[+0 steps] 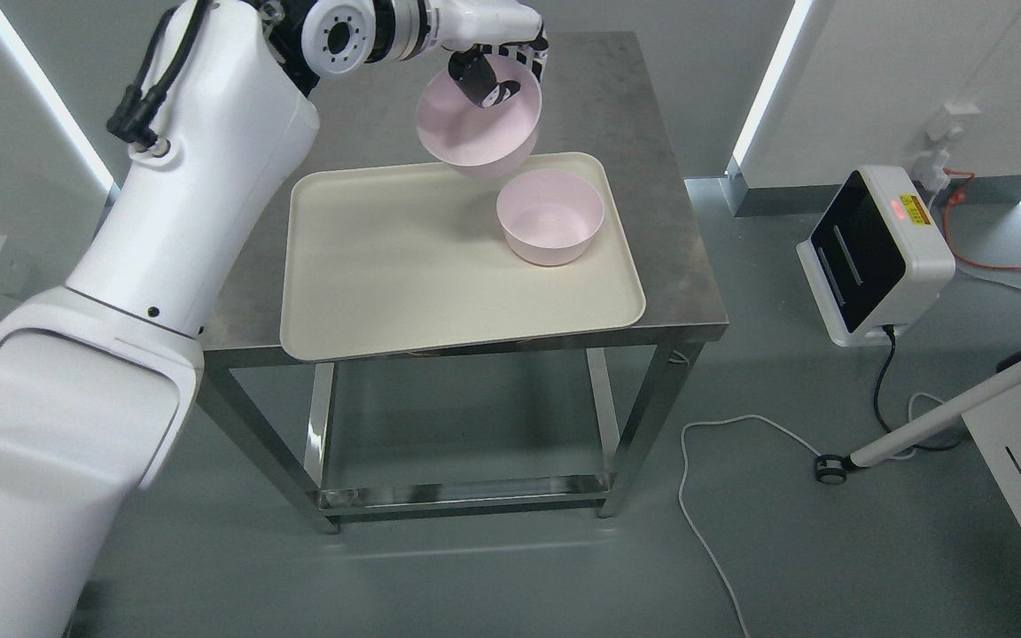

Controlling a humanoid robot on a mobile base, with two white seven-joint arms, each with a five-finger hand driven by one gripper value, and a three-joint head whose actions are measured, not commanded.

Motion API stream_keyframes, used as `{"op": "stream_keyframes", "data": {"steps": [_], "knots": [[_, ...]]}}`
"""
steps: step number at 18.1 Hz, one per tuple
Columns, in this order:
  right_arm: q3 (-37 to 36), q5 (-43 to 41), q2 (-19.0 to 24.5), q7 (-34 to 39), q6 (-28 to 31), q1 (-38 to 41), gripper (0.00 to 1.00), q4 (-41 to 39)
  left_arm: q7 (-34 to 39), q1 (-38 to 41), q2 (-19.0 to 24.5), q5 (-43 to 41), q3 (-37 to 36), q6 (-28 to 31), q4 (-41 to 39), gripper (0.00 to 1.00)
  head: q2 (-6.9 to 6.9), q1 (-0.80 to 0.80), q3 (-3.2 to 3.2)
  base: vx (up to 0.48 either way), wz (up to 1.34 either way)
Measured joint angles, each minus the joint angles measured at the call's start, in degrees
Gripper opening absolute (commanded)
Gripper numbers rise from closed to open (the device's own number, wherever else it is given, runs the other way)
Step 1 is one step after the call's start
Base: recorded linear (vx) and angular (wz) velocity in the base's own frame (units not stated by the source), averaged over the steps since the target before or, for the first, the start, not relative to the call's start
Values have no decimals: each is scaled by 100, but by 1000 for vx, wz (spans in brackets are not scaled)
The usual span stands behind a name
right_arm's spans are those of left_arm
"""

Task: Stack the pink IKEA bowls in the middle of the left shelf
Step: 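Lift the held pink bowl and carry it over the other pink bowl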

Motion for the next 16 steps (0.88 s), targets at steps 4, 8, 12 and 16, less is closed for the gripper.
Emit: {"op": "stream_keyframes", "data": {"steps": [4, 8, 12, 16], "knots": [[0, -19, 0, 0, -10, 0, 100, 0, 379, -52, -144, 639, -764, 413, -55, 3, 0, 0, 0, 0, 0], [0, -27, 0, 0, -11, 0, 100, 0, 565, -76, -233, 918, -1335, 542, -18, 4, 0, 0, 0, 0, 0], [0, -31, 0, 0, -12, 0, 100, 0, 794, -88, -301, 998, -1736, 585, 105, 4, 0, 0, 0, 0, 0], [0, -33, 0, 0, -12, 0, 100, 0, 842, -101, -349, 924, -1963, 594, 260, 6, 0, 0, 0, 0, 0]]}}
